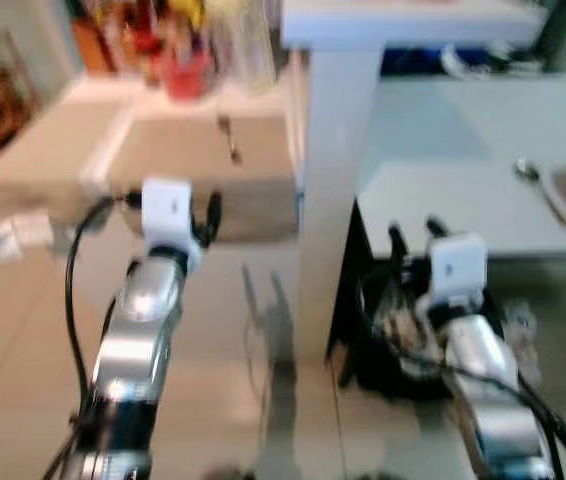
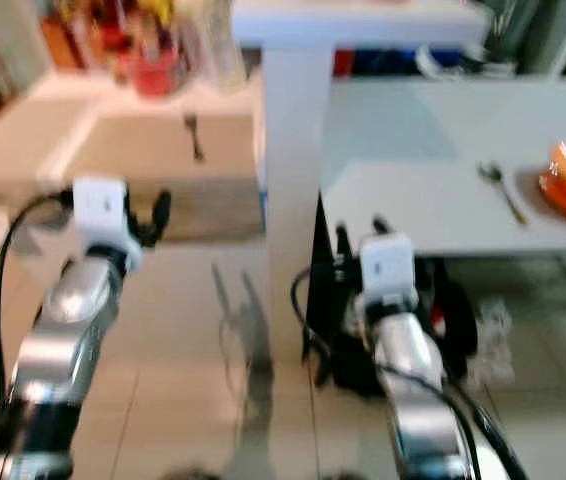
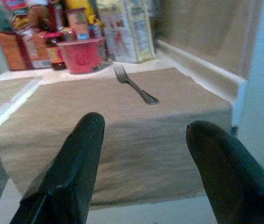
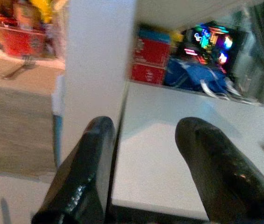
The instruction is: Setting the table
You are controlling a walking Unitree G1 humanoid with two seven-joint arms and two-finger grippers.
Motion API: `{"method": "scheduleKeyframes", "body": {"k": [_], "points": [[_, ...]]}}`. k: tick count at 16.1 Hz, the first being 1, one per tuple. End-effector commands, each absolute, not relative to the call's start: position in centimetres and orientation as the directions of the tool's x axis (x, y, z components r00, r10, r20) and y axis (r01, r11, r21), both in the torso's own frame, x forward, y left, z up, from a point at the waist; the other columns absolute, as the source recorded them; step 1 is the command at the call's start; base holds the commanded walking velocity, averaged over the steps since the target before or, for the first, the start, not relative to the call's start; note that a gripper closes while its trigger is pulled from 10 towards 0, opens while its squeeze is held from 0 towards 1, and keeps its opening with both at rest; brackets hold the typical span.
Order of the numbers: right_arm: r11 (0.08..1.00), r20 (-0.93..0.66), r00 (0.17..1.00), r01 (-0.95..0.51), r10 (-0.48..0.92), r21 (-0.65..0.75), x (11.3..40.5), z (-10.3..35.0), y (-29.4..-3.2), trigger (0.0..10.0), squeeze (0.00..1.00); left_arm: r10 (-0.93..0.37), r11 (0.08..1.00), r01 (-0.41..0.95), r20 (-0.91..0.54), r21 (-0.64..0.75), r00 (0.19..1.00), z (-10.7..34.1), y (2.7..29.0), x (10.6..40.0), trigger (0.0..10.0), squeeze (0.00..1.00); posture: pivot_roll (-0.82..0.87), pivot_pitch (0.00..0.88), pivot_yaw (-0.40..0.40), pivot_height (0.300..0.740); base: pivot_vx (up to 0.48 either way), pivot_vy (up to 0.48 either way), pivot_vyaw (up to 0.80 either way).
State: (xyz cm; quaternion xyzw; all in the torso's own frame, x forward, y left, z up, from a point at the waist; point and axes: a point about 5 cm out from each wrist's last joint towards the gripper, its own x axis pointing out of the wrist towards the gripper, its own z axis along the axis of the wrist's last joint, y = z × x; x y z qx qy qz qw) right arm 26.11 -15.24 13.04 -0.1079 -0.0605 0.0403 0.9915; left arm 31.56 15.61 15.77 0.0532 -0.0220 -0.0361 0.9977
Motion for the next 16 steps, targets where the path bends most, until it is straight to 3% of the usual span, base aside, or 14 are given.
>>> {"method": "scheduleKeyframes", "body": {"k": [1,3,4,7,14,16], "points": [[0.974,0.109,0.99,-0.068,0.094,-0.216,26.1,13.0,-15.2,10.0,1.0,-0.069,0.99,0.064,0.035,0.127,0.997,15.8,15.6,31.7,10.0,0.0,-0.03,0.034,0.038,0.74,0.0,0.0,0.0],[0.968,0.11,0.99,-0.06,0.089,-0.242,26.1,13.1,-15.2,10.0,1.0,-0.074,0.989,0.07,0.027,0.133,0.997,15.7,15.3,31.8,10.0,0.0,-0.04,0.034,0.04,0.74,0.0,0.156,0.0],[0.967,0.114,0.989,-0.061,0.092,-0.248,26.0,13.2,-15.1,10.0,0.0,-0.072,0.989,0.069,0.024,0.133,0.997,15.7,15.2,31.9,10.0,0.0,-0.04,0.034,0.041,0.74,0.0,0.469,0.0],[0.967,0.111,0.991,-0.049,0.079,-0.251,26.0,13.2,-15.3,10.0,0.0,-0.058,0.99,0.055,0.022,0.128,0.998,15.7,15.1,32.0,10.0,0.0,-0.04,0.036,0.039,0.74,0.0,0.47,0.0],[0.964,0.115,0.99,-0.054,0.086,-0.262,26.0,13.3,-15.4,10.0,0.0,-0.061,0.991,0.058,0.027,0.12,0.998,15.7,14.5,32.0,10.0,0.0,-0.04,0.036,0.038,0.74,0.0,0.0,0.0],[0.965,0.13,0.987,-0.064,0.1,-0.253,26.1,13.5,-15.2,10.0,0.0,-0.047,0.991,0.043,0.028,0.124,0.999,15.7,14.5,32.1,10.0,0.0,-0.04,0.027,0.038,0.74,0.324,0.351,0.0]]}}
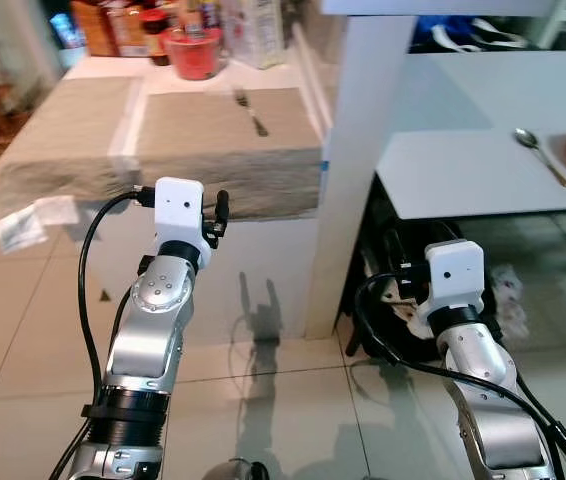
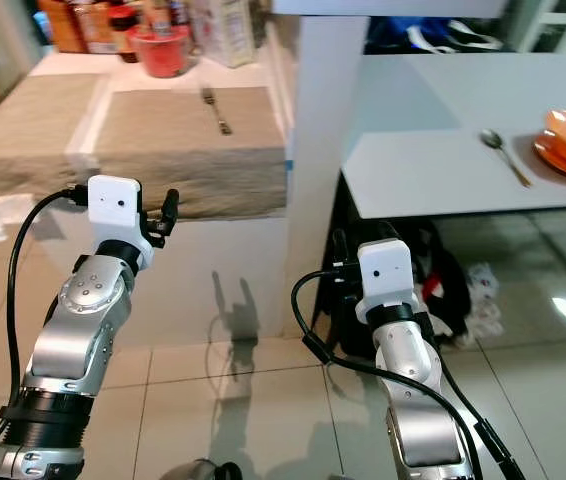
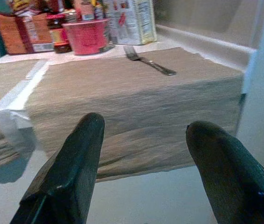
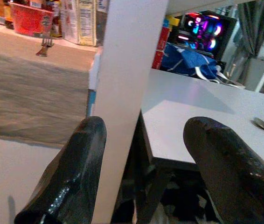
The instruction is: Setting the table
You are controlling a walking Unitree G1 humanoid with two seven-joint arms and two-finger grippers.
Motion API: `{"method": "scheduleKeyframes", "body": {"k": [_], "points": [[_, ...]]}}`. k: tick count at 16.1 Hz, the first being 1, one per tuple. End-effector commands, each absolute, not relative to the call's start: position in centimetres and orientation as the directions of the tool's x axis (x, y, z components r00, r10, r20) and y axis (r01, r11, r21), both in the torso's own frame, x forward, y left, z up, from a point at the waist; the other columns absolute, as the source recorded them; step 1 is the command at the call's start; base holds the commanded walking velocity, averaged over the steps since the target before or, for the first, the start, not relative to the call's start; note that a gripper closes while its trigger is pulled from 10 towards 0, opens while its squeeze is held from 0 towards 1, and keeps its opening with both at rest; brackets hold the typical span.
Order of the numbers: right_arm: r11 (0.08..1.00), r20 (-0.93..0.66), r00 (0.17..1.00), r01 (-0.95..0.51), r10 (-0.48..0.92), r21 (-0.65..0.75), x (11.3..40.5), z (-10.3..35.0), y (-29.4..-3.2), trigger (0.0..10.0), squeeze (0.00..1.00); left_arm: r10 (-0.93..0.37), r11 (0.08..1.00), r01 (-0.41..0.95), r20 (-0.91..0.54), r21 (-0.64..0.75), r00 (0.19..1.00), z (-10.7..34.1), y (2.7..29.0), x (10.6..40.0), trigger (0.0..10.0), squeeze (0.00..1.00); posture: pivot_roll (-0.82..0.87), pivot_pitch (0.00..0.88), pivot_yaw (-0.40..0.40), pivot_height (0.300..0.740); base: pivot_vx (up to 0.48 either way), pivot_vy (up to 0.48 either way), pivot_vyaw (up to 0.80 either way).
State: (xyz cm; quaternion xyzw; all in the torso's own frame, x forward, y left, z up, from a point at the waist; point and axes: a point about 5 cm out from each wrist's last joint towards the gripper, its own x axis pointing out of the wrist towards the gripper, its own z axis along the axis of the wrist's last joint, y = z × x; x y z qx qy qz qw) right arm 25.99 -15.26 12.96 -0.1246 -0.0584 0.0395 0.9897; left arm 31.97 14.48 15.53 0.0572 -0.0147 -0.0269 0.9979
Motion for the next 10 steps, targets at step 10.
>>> {"method": "scheduleKeyframes", "body": {"k": [10], "points": [[0.963,0.16,0.979,-0.083,0.126,-0.255,26.3,13.93,-15.02,10.0,0.0,-0.051,0.99,0.044,0.048,0.136,0.998,16.03,14.21,32.23,10.0,0.0,-0.03,0.006,0.037,0.74,0.453,0.0,0.0]]}}
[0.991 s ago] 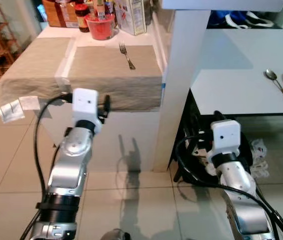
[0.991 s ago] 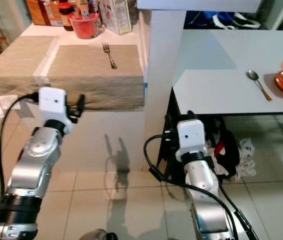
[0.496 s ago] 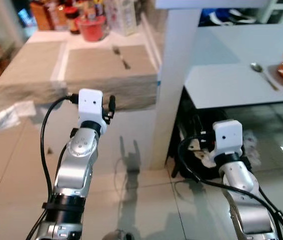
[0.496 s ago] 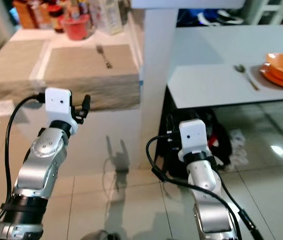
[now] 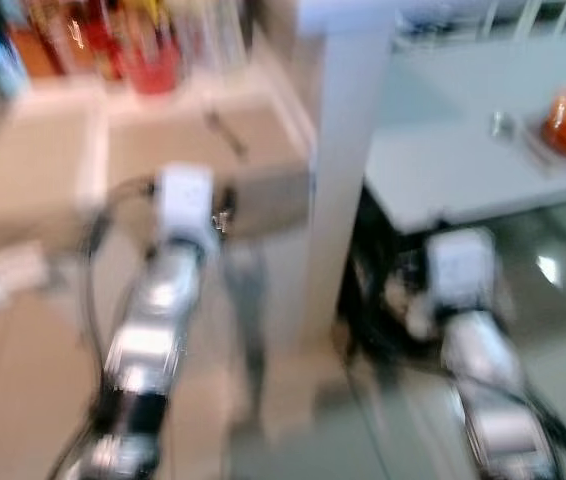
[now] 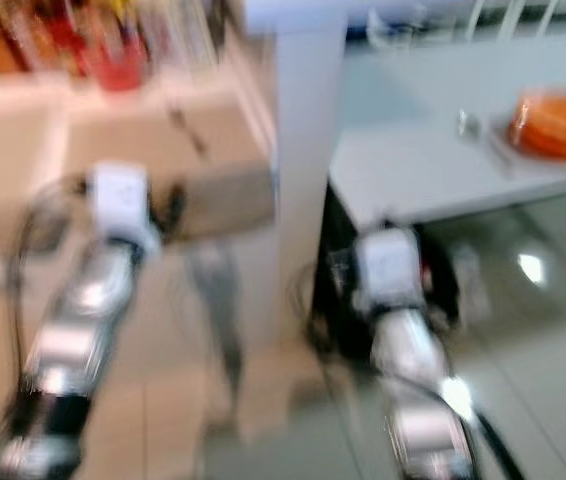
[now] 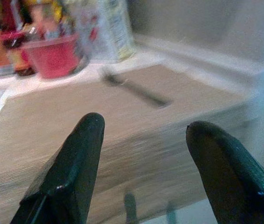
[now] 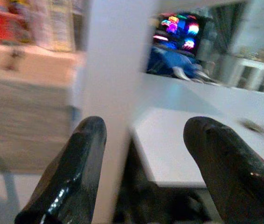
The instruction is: Setting the table
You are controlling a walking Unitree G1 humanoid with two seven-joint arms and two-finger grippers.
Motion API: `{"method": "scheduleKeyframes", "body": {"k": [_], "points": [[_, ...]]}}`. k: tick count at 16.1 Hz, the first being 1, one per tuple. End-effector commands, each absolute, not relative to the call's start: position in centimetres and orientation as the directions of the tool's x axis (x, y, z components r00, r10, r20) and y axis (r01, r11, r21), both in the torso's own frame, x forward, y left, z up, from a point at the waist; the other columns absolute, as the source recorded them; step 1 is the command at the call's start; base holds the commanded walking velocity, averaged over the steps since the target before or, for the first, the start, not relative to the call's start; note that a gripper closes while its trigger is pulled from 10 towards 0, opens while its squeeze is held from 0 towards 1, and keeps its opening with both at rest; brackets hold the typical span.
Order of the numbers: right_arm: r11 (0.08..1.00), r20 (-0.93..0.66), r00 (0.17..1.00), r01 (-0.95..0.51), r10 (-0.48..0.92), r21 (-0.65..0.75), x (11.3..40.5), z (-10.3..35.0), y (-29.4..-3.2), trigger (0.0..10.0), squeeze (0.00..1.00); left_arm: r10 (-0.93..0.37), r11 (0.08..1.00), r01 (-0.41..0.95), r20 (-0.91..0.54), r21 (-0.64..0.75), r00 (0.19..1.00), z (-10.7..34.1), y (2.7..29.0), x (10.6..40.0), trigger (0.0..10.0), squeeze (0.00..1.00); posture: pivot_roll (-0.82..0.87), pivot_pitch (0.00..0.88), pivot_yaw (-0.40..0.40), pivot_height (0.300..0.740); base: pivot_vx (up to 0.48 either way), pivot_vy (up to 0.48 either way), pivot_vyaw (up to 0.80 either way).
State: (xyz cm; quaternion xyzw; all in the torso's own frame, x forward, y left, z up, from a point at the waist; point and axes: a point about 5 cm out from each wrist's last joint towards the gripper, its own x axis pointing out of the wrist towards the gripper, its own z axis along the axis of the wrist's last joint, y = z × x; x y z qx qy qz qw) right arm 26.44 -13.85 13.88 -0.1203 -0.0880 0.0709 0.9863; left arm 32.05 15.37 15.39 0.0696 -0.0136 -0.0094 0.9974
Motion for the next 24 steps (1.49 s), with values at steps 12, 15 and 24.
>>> {"method": "scheduleKeyframes", "body": {"k": [12,15,24], "points": [[0.957,0.165,0.973,-0.113,0.161,-0.268,26.04,14.04,-14.79,10.0,0.0,-0.033,0.991,0.024,0.062,0.131,0.998,15.91,13.88,31.96,10.0,0.0,-0.04,0.015,0.032,0.74,0.155,0.0,0.26],[0.953,0.158,0.974,-0.116,0.165,-0.279,25.96,13.93,-14.77,10.0,0.0,-0.03,0.99,0.022,0.059,0.137,0.998,15.85,13.8,31.97,10.0,0.0,-0.04,0.018,0.03,0.74,0.0,0.0,0.7],[0.962,0.148,0.981,-0.086,0.128,-0.259,26.01,13.69,-15.1,10.0,0.0,-0.047,0.985,0.038,0.05,0.169,0.998,15.79,13.5,32.06,10.0,0.0,-0.04,0.024,0.039,0.74,0.0,0.0,0.46]]}}
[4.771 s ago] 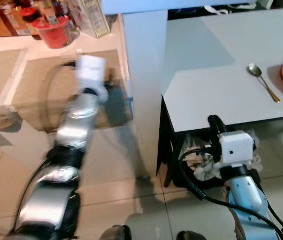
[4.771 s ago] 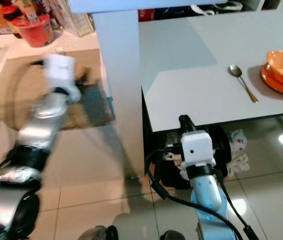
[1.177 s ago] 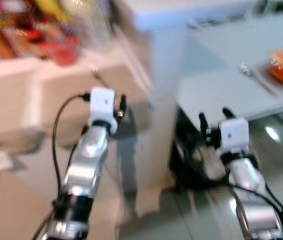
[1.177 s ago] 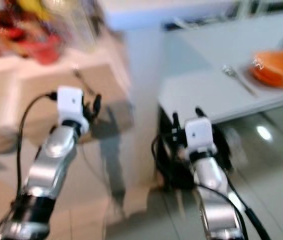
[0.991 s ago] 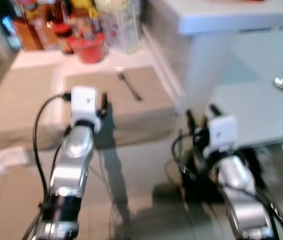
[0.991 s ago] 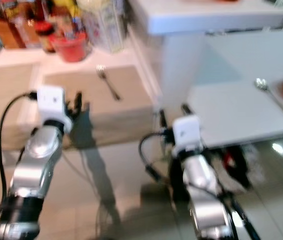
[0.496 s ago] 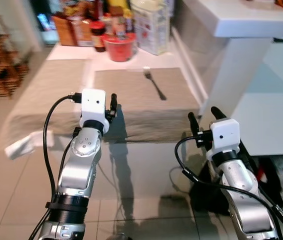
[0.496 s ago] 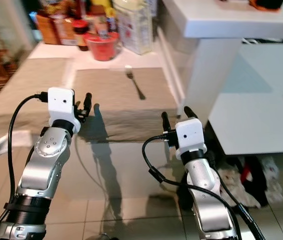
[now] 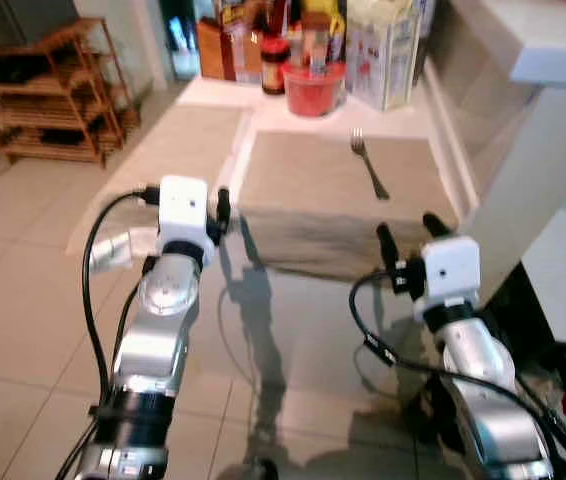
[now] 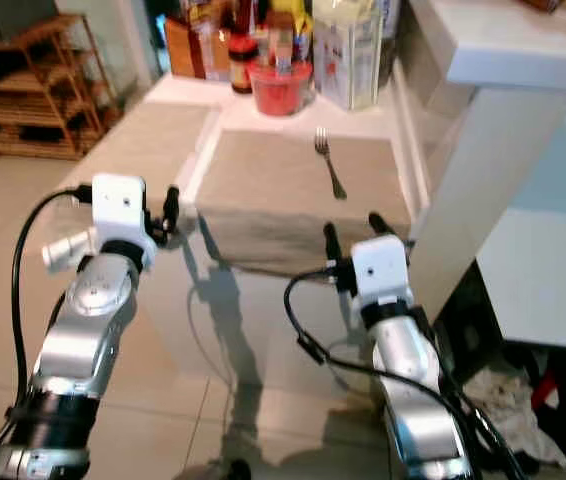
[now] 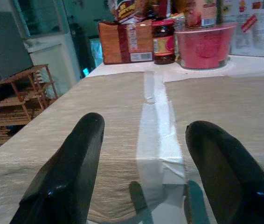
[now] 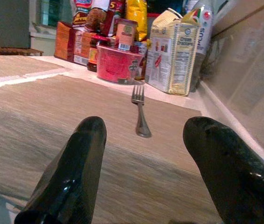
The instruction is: Setting the table
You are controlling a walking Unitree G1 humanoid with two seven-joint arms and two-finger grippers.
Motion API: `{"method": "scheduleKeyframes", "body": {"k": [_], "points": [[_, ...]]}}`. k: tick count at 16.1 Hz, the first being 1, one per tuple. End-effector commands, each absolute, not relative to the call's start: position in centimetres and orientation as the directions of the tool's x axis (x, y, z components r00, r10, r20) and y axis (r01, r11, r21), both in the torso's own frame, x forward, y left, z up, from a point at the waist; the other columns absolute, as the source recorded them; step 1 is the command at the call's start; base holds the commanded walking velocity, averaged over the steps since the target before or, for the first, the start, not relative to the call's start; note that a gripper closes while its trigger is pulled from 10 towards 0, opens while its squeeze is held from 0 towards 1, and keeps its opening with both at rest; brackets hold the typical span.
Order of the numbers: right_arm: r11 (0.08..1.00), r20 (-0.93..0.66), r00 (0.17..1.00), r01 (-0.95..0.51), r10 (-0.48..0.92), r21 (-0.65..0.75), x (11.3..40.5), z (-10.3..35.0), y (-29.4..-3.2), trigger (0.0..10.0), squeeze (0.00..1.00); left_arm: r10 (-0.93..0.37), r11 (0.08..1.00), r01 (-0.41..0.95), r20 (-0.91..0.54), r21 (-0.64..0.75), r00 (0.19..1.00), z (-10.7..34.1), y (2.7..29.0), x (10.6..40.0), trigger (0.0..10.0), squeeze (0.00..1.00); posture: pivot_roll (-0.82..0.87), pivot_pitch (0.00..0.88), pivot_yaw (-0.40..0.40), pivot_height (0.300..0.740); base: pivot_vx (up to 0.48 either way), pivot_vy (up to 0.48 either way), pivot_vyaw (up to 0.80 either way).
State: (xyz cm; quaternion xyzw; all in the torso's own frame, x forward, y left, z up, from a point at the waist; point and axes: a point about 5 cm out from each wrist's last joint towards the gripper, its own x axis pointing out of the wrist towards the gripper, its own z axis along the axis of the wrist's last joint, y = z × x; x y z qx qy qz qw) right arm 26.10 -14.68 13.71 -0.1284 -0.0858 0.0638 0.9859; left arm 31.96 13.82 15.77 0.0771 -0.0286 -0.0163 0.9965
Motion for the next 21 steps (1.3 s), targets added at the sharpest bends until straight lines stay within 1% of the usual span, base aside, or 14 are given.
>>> {"method": "scheduleKeyframes", "body": {"k": [1,2,3,5,7,10,15,21], "points": [[0.962,0.152,0.98,-0.085,0.128,-0.26,26.0,13.7,-15.1,10.0,0.0,-0.06,0.983,0.05,0.052,0.178,0.997,15.8,13.3,32.1,10.0,0.0,-0.04,0.026,0.039,0.74,0.0,0.0,0.0],[0.961,0.159,0.979,-0.083,0.128,-0.265,26.0,13.8,-15.1,10.0,0.0,-0.073,0.983,0.063,0.053,0.173,0.996,15.9,13.2,32.0,10.0,0.0,-0.04,0.026,0.039,0.74,0.0,0.0,0.0],[0.957,0.18,0.976,-0.067,0.122,-0.282,26.1,14.3,-15.1,10.0,0.0,-0.091,0.983,0.078,0.074,0.166,0.993,16.2,13.0,32.0,10.0,0.0,-0.04,0.026,0.039,0.74,0.48,0.0,0.0],[0.948,0.208,0.971,-0.046,0.116,-0.315,26.7,15.2,-15.2,10.0,0.0,-0.083,0.985,0.07,0.078,0.159,0.993,16.3,13.0,32.0,10.0,0.0,-0.05,0.024,0.041,0.74,0.48,0.0,0.0],[0.949,0.213,0.97,-0.045,0.116,-0.313,27.3,15.5,-15.4,10.0,0.0,-0.079,0.986,0.067,0.077,0.153,0.994,16.3,13.0,32.0,10.0,0.0,-0.05,0.025,0.04,0.74,0.461,0.0,0.0],[0.948,0.203,0.972,-0.051,0.12,-0.315,27.5,15.4,-15.7,10.0,0.0,-0.064,0.988,0.053,0.071,0.146,0.995,16.3,13.1,32.1,10.0,0.0,-0.04,0.027,0.037,0.74,0.384,0.289,0.0],[0.954,0.213,0.97,-0.052,0.119,-0.295,27.9,15.7,-15.3,10.0,0.0,-0.073,0.982,0.059,0.069,0.18,0.995,16.3,13.0,32.2,10.0,0.0,-0.04,0.028,0.038,0.74,0.46,0.0,0.0],[0.968,0.244,0.964,-0.041,0.103,-0.246,29.0,17.0,-15.4,10.0,0.0,-0.087,0.983,0.073,0.076,0.168,0.993,16.4,12.7,32.2,10.0,0.0,-0.04,0.021,0.039,0.74,0.0,0.0,0.0]]}}
